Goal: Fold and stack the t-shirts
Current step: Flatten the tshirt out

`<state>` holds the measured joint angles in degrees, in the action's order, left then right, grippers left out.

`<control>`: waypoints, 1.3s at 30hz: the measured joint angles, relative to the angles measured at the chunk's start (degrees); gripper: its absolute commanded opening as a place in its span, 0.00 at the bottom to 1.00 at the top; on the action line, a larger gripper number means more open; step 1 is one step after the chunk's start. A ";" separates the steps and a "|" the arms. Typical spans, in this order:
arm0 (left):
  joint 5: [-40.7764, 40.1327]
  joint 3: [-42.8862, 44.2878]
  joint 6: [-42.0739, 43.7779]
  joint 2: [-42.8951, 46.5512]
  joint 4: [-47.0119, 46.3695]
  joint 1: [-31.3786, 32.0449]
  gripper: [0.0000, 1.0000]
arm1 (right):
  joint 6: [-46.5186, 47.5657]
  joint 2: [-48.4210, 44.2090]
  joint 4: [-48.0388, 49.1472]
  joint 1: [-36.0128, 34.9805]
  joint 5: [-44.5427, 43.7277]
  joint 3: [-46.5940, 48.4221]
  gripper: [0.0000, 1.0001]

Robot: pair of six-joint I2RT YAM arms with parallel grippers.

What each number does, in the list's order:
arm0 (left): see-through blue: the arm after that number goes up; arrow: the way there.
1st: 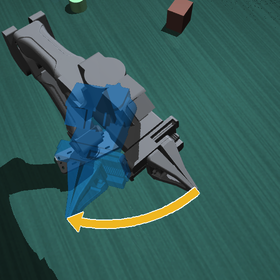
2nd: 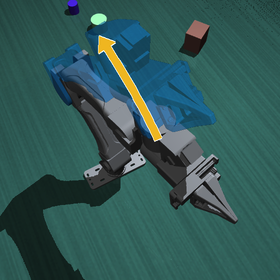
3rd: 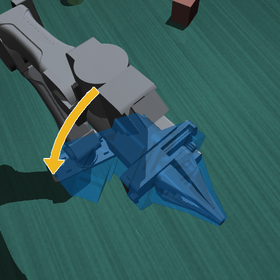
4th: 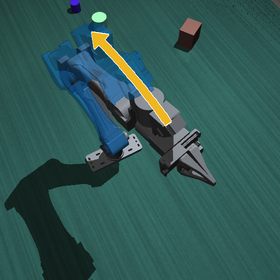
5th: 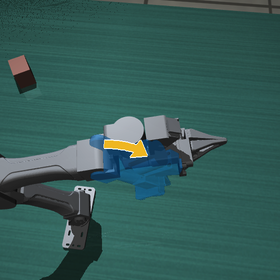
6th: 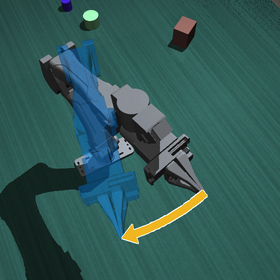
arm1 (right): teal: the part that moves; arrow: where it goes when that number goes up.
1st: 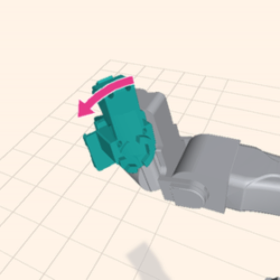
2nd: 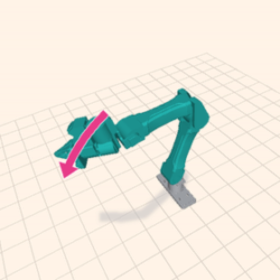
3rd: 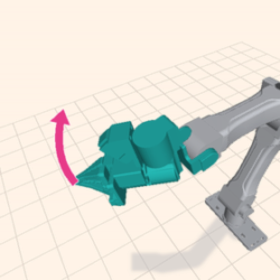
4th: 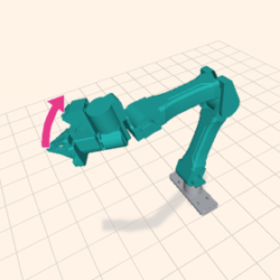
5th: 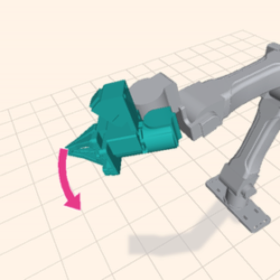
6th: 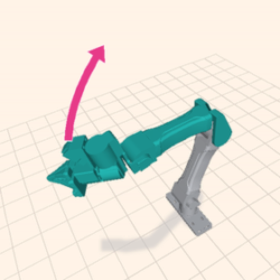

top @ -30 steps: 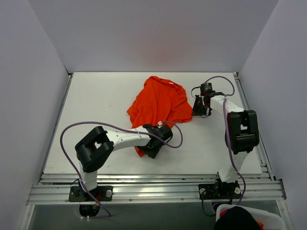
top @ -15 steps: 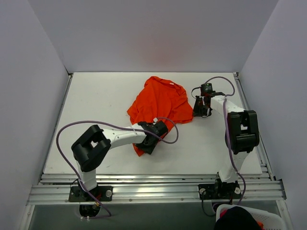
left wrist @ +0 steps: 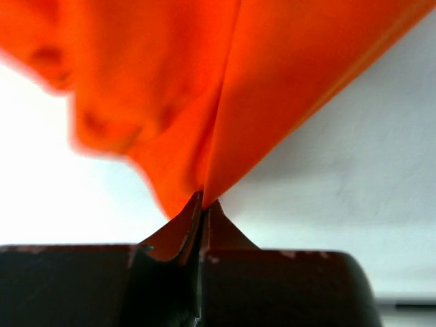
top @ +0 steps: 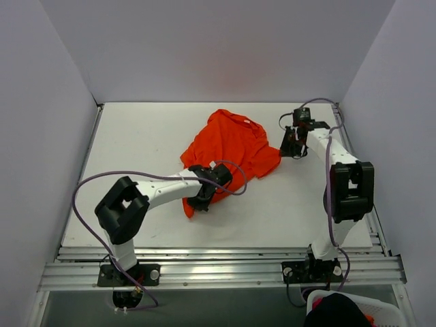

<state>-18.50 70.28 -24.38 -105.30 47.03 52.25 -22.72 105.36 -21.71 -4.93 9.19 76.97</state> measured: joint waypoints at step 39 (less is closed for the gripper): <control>-0.48 65.85 7.26 30.99 16.20 -6.01 0.02 | -13.84 -38.71 2.75 4.35 -0.39 50.58 0.00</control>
<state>-18.98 136.14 -17.12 -74.30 63.22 46.24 -36.56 66.65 -18.96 -0.58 8.80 127.55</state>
